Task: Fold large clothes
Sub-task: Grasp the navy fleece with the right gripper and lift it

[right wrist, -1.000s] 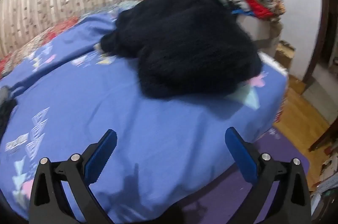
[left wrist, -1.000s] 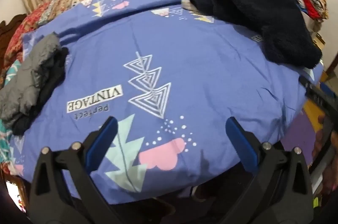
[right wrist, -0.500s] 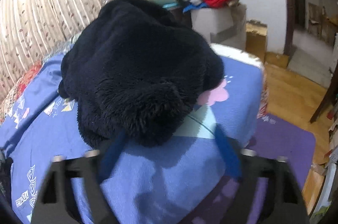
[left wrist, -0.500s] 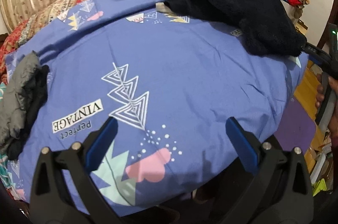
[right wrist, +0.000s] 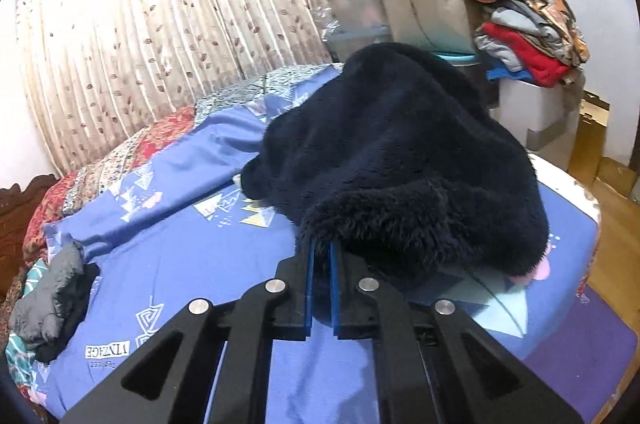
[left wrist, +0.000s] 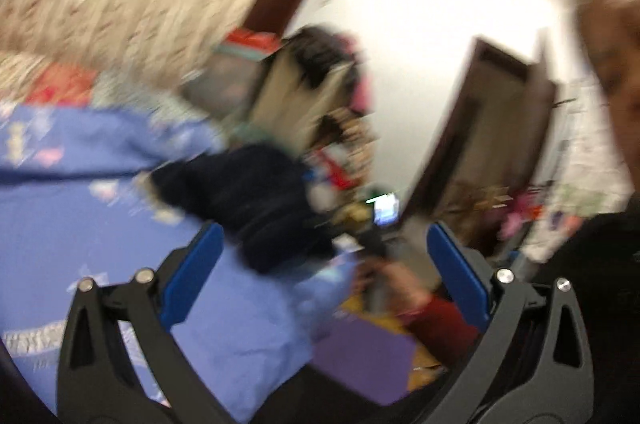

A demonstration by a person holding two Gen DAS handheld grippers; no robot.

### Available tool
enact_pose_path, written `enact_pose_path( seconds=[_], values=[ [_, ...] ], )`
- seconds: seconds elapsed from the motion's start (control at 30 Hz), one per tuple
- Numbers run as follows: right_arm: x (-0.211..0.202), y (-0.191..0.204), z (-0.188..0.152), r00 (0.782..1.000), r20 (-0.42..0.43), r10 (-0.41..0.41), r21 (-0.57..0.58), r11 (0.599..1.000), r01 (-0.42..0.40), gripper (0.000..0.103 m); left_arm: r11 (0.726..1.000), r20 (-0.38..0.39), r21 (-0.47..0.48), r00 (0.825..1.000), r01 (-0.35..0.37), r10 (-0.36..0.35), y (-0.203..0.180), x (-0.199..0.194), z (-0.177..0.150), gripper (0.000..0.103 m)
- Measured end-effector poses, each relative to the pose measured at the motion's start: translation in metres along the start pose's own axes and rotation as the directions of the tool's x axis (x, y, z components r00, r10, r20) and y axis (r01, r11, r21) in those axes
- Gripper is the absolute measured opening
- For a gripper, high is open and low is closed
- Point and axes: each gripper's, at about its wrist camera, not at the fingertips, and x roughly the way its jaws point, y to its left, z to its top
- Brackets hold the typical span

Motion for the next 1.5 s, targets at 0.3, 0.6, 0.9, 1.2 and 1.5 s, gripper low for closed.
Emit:
enact_pose_path(
  seconds=[0.3,0.6,0.9,1.2,1.5],
  values=[
    [-0.002,0.010,0.010,1.000,0.005,0.019,-0.015,1.000,-0.019,0.030,0.982,0.077,0.014,0.979,0.191,-0.191,-0.022,-0.041,0.017,0.098],
    [-0.025,0.036,0.036,0.995,0.067,0.077,-0.076,0.994,-0.072,0.028,0.942,0.186,-0.107,0.937,0.319,-0.296,-0.001,-0.068,0.026,0.098],
    [-0.061,0.090,0.083,0.967,0.117,0.226,-0.163,0.965,-0.206,0.027,0.909,0.308,-0.267,0.922,0.320,-0.234,0.029,-0.101,0.028,0.098],
    [-0.143,0.197,0.115,0.833,0.187,0.521,-0.399,0.815,-0.420,0.023,0.916,0.307,-0.340,0.946,0.213,-0.106,0.052,-0.120,0.017,0.098],
    [-0.085,0.113,0.057,0.957,0.137,0.257,-0.179,0.956,-0.231,0.088,0.923,-0.127,-0.083,0.923,-0.375,0.364,0.030,-0.052,-0.004,0.098]
  ],
)
